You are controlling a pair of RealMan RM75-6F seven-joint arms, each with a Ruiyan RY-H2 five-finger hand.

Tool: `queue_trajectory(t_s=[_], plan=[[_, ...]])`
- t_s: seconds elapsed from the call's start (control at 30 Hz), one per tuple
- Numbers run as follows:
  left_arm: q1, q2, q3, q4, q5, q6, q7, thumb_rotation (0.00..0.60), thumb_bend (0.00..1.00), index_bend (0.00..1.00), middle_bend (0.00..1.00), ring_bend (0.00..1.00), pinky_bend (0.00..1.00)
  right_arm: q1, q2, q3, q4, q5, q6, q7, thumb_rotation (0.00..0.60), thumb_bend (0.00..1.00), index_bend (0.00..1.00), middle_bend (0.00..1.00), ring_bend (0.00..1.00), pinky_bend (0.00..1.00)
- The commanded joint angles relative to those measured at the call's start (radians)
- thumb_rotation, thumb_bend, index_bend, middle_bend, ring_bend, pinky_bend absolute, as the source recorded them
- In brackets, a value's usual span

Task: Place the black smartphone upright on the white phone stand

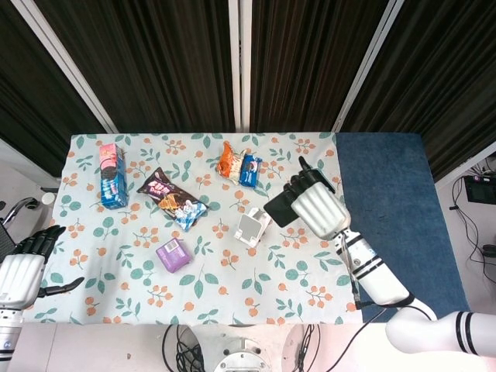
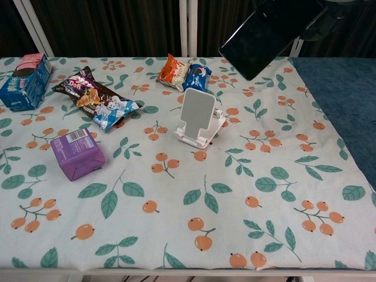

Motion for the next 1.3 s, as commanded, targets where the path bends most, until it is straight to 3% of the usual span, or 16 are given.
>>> queue_trajectory(t_s=[0.03, 0.23, 0.73, 0.97, 1.3], plan=[[0.003, 0.0, 0.003, 0.003, 0.002, 0.001, -0.004, 0.365, 0.06, 0.12, 0.1, 0.13, 0.22, 0.12, -0.023, 0.011, -0.037, 0.135, -0.03, -0.191, 0.6, 0.3, 0.63, 0.44, 0.45, 0.0], [0.008, -0.001, 0.008, 0.009, 0.003, 0.001, -0.014, 0.365, 0.06, 0.12, 0.1, 0.13, 0.22, 0.236, -0.058, -0.011, -0.05, 0.253, -0.008, -0.377, 0.6, 0.3, 0.63, 0.44, 0.46, 0.0], [0.005, -0.019, 0.012, 0.034, 0.005, -0.013, -0.037, 0.364, 0.06, 0.11, 0.1, 0.13, 0.22, 0.465, -0.192, -0.088, -0.078, 0.48, 0.124, -0.666, 0.6, 0.29, 0.63, 0.44, 0.46, 0.0], [0.009, -0.021, 0.013, 0.048, 0.004, -0.011, -0.056, 0.365, 0.06, 0.11, 0.1, 0.13, 0.22, 0.524, -0.231, -0.118, -0.068, 0.547, 0.179, -0.706, 0.6, 0.29, 0.63, 0.44, 0.46, 0.0], [0.013, -0.021, 0.012, 0.06, 0.004, -0.007, -0.076, 0.366, 0.06, 0.11, 0.1, 0.13, 0.22, 0.564, -0.213, -0.2, -0.032, 0.509, 0.122, -0.66, 0.6, 0.28, 0.63, 0.45, 0.46, 0.0]])
